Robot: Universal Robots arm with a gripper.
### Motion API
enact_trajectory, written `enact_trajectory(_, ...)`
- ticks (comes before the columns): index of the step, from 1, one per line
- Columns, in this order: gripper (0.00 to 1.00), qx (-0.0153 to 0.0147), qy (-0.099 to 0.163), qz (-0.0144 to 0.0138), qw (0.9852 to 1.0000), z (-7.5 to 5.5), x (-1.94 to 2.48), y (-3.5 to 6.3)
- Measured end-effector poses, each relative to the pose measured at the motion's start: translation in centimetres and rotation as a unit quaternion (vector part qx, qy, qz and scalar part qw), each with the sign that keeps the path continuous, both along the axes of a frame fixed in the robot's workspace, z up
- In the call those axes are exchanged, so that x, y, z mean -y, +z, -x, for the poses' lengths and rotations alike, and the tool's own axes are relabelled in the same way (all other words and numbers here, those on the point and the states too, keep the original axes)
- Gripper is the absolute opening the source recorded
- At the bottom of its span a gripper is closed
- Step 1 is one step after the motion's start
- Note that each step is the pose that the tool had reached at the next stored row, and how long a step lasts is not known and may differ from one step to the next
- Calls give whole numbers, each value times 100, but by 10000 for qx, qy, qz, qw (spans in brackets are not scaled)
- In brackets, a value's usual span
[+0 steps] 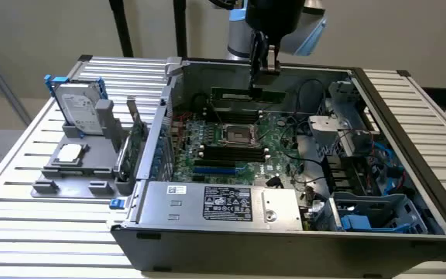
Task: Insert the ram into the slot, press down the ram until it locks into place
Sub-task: 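Insert the ram into the slot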
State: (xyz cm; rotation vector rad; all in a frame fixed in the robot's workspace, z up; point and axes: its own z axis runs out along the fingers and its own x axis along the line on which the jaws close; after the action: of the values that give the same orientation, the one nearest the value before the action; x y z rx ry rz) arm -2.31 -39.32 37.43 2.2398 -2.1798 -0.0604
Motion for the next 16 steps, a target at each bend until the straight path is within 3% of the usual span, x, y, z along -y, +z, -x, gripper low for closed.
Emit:
enact_trajectory(14, 13, -1, 0, 0, 10000, 0, 0, -1)
enact_trajectory(16, 13, 12, 1, 0, 10000, 2, 0, -33)
